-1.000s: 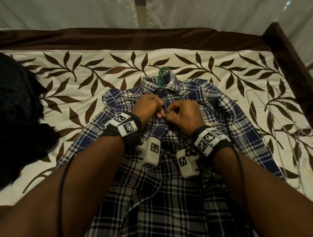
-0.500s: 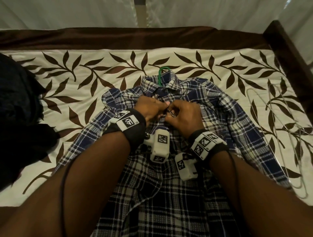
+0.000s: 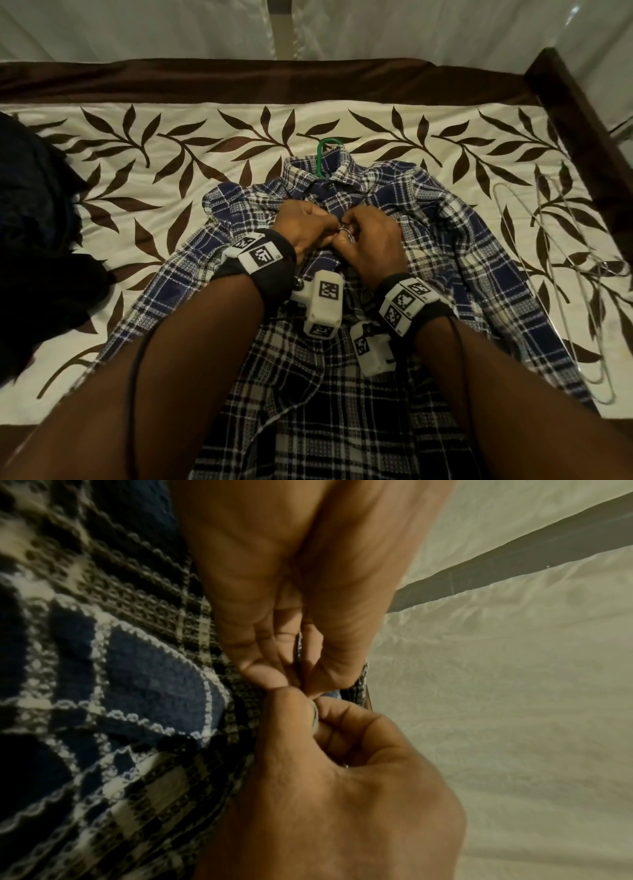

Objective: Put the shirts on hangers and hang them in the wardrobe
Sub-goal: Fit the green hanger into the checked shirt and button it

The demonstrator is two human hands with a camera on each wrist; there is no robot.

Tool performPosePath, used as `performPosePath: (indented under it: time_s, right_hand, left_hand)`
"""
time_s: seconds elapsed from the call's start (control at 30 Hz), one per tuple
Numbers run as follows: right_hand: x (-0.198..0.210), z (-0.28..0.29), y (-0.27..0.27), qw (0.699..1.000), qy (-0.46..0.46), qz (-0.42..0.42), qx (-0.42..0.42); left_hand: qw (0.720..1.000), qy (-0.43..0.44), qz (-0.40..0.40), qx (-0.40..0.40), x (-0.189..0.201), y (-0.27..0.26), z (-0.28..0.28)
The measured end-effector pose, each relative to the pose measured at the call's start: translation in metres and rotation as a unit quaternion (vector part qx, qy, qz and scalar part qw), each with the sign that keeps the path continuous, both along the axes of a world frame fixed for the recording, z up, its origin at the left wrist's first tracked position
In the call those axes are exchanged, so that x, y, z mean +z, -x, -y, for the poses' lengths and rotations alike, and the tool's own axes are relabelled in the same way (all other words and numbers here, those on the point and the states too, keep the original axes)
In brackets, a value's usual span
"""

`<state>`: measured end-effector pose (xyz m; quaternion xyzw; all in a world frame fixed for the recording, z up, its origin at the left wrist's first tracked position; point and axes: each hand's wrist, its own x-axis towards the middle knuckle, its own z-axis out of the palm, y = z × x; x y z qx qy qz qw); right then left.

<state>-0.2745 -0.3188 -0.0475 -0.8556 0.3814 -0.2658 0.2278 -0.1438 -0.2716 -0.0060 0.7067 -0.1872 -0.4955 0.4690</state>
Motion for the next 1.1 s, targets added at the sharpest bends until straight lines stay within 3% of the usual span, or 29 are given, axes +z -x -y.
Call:
performPosePath:
  time_s: [0.13, 0.27, 0.43, 0.67, 0.83, 0.93, 1.03, 1.1]
  right_hand:
    - [-0.004, -0.001, 0.001, 0.996, -0.074, 0.051, 0.000]
    - [-0.001, -0.001, 0.006, 0.963, -0.229, 0.135, -0.039]
    - [0.001, 0.005, 0.008, 0.944, -0.273, 0.179, -0.049]
    - [0.009, 0.009, 0.008, 0.968, -0.210, 0.134, -0.032]
    - [0.016, 0.007, 0.005, 0.989, -0.134, 0.063, 0.016]
    - [0.017, 0.008, 0.001, 0.988, -0.141, 0.060, 0.011]
    - [0.018, 0.013, 0.002, 0.962, -0.252, 0.104, -0.014]
    - [0.021, 0.016, 0.003, 0.912, -0.379, 0.153, -0.033]
  left_hand:
    - [1.000, 0.007, 0.024, 0.012, -0.006, -0.001, -0.003]
    - [0.999, 0.021, 0.024, 0.032, -0.009, 0.001, -0.006]
    - [0.998, 0.041, -0.001, 0.044, -0.011, 0.002, -0.005]
    - [0.995, 0.055, -0.065, 0.057, -0.010, 0.002, -0.008]
    - [0.996, 0.050, -0.037, 0.068, -0.011, 0.004, -0.009]
    - [0.997, 0.052, -0.003, 0.062, -0.011, 0.006, -0.006]
    - [0.996, 0.061, 0.014, 0.056, -0.013, 0.005, -0.006]
    - [0.997, 0.070, 0.011, 0.040, -0.013, 0.002, -0.007]
